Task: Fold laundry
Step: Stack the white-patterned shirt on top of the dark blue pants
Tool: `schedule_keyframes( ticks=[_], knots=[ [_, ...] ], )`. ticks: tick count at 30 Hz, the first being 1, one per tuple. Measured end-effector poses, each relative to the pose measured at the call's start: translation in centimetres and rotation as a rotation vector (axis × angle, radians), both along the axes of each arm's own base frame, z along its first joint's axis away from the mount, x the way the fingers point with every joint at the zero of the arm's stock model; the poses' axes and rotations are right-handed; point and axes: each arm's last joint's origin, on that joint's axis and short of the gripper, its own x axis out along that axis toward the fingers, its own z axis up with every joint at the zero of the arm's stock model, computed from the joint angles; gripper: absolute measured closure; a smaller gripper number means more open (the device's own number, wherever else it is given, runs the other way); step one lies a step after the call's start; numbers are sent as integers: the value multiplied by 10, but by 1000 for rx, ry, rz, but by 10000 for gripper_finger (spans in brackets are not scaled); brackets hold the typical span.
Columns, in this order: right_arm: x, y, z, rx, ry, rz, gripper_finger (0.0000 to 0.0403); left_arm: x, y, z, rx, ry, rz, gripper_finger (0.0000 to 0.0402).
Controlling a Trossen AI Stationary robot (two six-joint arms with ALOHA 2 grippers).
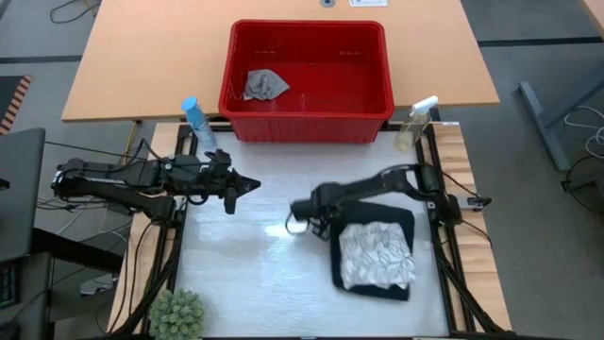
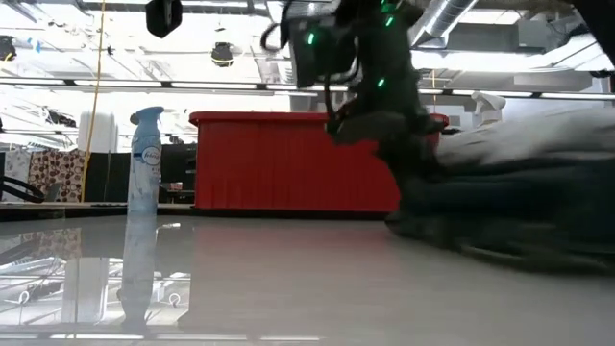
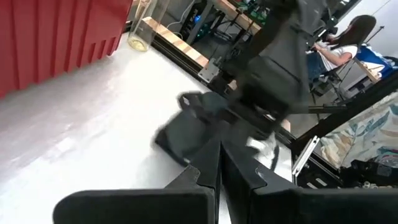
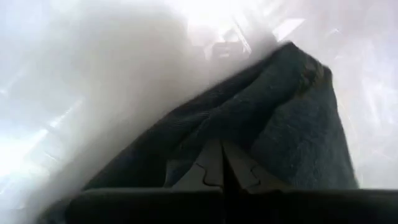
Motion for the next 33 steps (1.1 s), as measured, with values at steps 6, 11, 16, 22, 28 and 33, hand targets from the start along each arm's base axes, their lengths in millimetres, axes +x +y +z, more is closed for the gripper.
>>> schedule_keyframes(
  ticks=[6,11,16,22,28,33],
  knots=[
    [-8,64,-1,23,-32,-102,390,0,0,0,13,0,-4,401],
    [-8,97,9,-10,-153,-124,390,0,0,1,27,-1,-7,401],
    [-4,69,46,-85,-252,-165,390,0,0,1,19,-9,-4,401],
    [-21,8,53,-269,-24,-186,390,0,0,1,14,-10,-2,401],
    [-30,-32,32,-252,104,-173,390,0,0,1,6,-7,1,401],
    [-41,-22,9,-130,188,-175,390,0,0,0,3,-1,1,401]
  ],
)
